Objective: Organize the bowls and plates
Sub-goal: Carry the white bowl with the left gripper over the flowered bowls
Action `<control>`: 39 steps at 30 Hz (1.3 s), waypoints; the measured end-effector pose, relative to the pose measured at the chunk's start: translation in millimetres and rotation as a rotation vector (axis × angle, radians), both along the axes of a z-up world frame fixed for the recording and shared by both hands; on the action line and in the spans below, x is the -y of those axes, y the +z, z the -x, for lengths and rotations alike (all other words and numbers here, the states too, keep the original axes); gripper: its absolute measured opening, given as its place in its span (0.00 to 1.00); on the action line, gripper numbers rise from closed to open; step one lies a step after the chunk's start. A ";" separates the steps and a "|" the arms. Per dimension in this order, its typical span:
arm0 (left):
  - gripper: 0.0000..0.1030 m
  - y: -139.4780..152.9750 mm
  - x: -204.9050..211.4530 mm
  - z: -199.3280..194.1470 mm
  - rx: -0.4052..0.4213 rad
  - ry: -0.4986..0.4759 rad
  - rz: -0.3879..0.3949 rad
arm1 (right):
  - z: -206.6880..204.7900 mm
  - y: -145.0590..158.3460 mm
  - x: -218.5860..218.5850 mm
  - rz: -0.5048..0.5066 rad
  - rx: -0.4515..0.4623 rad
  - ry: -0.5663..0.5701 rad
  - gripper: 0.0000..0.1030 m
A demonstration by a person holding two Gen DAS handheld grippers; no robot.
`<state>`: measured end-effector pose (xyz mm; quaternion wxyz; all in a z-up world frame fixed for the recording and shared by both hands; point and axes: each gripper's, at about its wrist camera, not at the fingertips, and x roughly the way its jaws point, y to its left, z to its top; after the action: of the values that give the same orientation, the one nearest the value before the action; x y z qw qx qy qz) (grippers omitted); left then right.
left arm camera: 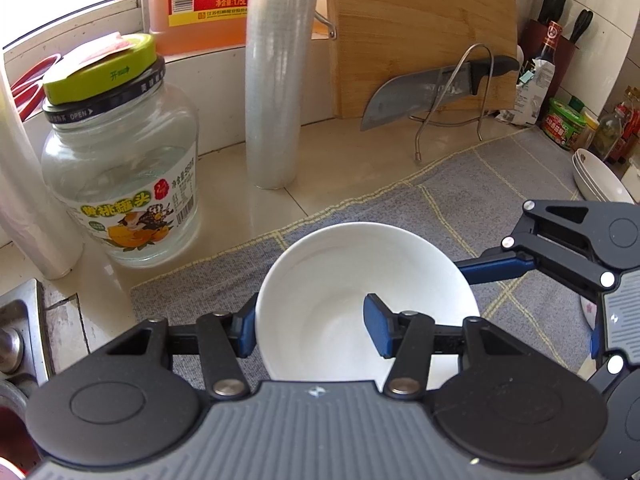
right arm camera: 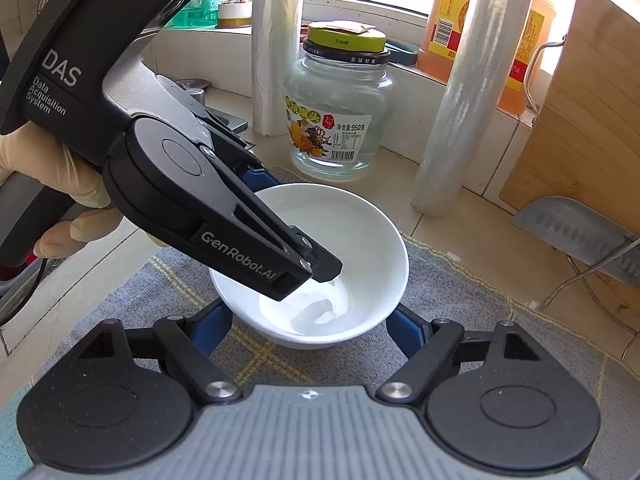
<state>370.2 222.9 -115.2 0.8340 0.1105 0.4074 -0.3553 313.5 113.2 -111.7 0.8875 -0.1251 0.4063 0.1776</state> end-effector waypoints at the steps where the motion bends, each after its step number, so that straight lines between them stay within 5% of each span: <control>1: 0.51 1.5 0.1 2.2 0.000 -0.003 0.003 | 2.4 1.7 1.3 -0.001 0.000 -0.001 0.85; 39: 0.51 56.3 61.9 106.1 0.073 -0.072 0.016 | 111.6 57.4 71.0 -0.064 0.035 -0.009 0.85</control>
<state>264.1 161.0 -58.9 0.8359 0.1313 0.3694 -0.3842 201.9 42.2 -54.3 0.8988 -0.0979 0.3855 0.1841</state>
